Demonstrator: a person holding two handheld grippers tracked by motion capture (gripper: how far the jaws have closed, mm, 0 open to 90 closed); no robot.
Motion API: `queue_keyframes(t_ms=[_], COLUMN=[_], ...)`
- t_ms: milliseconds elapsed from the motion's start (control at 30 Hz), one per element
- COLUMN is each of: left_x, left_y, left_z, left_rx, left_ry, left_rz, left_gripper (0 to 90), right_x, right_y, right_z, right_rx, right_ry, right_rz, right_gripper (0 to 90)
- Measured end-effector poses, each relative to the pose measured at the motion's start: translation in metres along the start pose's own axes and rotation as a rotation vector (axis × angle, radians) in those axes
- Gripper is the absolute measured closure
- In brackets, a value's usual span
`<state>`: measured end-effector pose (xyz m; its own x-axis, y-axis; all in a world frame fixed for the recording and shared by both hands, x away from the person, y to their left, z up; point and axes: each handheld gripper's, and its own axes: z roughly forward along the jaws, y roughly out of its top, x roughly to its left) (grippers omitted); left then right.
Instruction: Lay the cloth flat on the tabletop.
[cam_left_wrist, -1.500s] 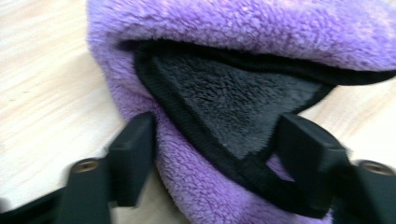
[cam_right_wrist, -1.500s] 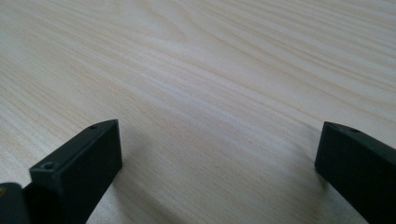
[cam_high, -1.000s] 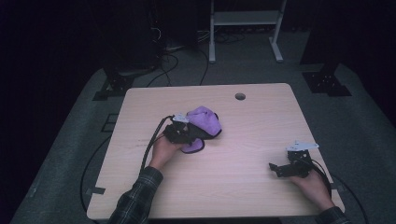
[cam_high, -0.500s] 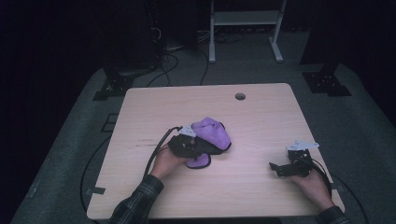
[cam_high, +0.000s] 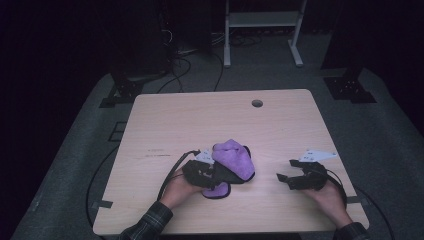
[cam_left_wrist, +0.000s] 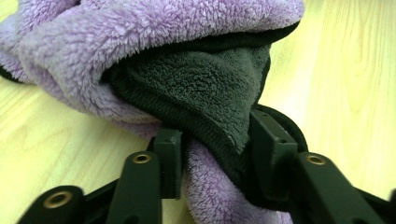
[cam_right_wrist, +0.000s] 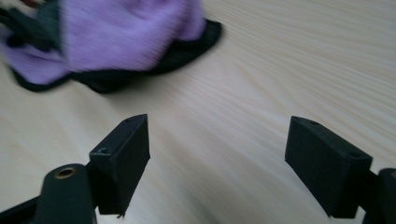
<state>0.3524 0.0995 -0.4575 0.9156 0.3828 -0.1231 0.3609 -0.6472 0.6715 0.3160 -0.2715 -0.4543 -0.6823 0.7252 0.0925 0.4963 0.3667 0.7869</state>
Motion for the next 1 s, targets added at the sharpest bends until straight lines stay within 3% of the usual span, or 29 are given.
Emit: queue_keyframes(t_ms=[133, 267, 500, 600, 700, 900, 1000], left_x=[-0.004, -0.007, -0.009, -0.01, -0.01, -0.012, -0.013], left_y=[-0.001, -0.002, -0.002, -0.002, -0.001, 0.002, 0.004], left_z=[-0.005, -0.013, -0.018, -0.016, -0.018, -0.021, -0.025], left_rx=[-0.019, -0.043, -0.07, -0.061, -0.066, -0.059, -0.058], left_ry=[0.012, 0.023, 0.044, 0.07, 0.079, 0.066, 0.068], left_rz=[-0.005, -0.003, -0.011, -0.007, -0.011, 0.001, 0.019], left_gripper=[48.8, 45.6, 45.4, 51.2, 61.9, 77.1, 78.4], right_x=[0.023, 0.04, 0.054, 0.056, 0.056, 0.054, 0.051], right_y=[0.013, 0.024, 0.037, 0.039, 0.039, 0.04, 0.042], right_z=[0.011, 0.025, 0.046, 0.054, 0.06, 0.058, 0.053], right_rx=[-0.007, 0.002, 0.003, 0.017, 0.03, 0.014, 0.002], right_ry=[0.085, 0.133, 0.16, 0.152, 0.133, 0.109, 0.106], right_rz=[-0.039, -0.081, -0.128, -0.147, -0.168, -0.172, -0.162], right_gripper=[23.1, 23.8, 26.7, 30.2, 41.0, 75.1, 81.4])
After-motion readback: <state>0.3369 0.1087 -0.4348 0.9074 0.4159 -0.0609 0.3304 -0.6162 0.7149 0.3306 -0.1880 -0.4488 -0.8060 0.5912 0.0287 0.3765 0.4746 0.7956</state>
